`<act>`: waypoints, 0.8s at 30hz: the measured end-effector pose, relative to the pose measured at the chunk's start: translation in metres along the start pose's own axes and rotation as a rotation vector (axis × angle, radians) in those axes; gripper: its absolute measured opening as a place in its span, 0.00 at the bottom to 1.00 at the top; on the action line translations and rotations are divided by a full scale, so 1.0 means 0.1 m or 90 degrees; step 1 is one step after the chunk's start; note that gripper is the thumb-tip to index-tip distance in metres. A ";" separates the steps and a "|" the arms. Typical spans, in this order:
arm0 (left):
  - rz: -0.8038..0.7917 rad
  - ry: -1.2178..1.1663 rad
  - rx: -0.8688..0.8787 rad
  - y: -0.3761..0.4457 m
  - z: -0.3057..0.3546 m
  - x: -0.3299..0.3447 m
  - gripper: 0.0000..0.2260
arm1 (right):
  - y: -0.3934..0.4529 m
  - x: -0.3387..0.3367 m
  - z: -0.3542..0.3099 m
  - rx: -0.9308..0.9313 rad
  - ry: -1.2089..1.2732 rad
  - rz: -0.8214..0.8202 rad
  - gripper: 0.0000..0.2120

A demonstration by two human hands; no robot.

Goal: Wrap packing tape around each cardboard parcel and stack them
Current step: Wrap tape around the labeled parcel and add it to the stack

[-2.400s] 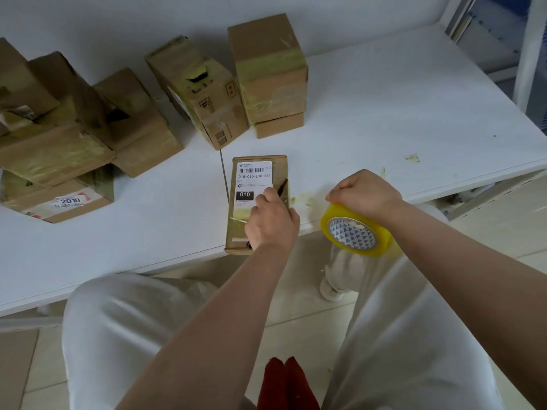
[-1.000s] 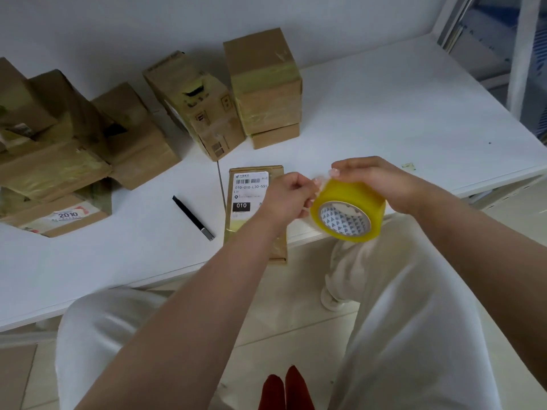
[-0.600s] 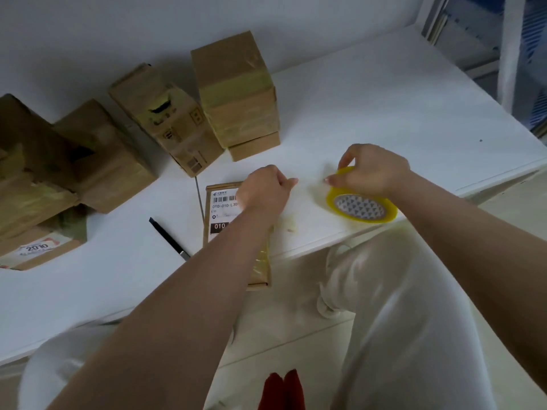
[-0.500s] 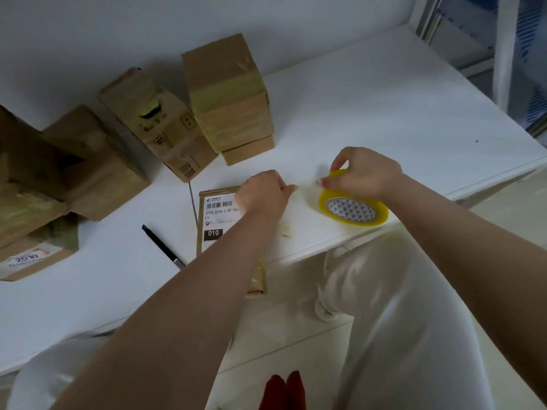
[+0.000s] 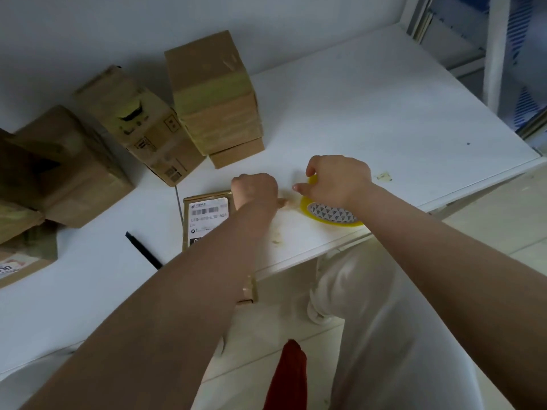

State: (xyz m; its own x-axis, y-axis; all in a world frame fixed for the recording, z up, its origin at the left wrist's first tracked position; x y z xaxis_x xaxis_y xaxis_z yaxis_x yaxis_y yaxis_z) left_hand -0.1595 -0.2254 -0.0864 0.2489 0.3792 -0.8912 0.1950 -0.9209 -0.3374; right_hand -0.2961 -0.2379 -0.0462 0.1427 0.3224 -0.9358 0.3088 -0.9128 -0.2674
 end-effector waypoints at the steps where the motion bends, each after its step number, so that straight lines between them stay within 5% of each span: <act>1: 0.004 0.000 -0.008 0.00 -0.06 -0.01 0.25 | -0.01 0.00 -0.01 0.000 -0.005 0.008 0.24; 4: 0.064 -0.027 -0.021 -0.08 -0.22 -0.02 0.34 | -0.06 -0.03 -0.04 0.005 -0.009 0.030 0.22; 9: 0.186 -0.187 0.006 -0.54 -0.50 0.01 0.19 | -0.16 -0.08 -0.12 0.003 -0.088 0.078 0.21; 17: 0.168 -0.406 -0.106 -1.34 -1.28 0.53 0.17 | -0.59 -0.14 -0.45 0.009 -0.085 0.156 0.22; 24: 0.202 -0.510 -0.157 -1.95 -1.51 0.92 0.17 | -1.01 0.07 -0.93 -0.143 -0.029 0.199 0.18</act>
State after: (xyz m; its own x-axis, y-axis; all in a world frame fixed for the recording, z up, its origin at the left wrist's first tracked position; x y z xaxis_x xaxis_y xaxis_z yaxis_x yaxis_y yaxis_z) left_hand -0.0309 0.0025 -0.0573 -0.3927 -0.1518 -0.9071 0.4505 -0.8916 -0.0458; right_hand -0.2384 -0.1203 -0.0045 0.2223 0.0214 -0.9747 0.4561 -0.8859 0.0845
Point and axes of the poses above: each hand's wrist, its own y-axis towards the middle knuckle, its own x-axis out of the palm, z = x × y, the point moved 6 cm from there along y, towards the middle knuckle
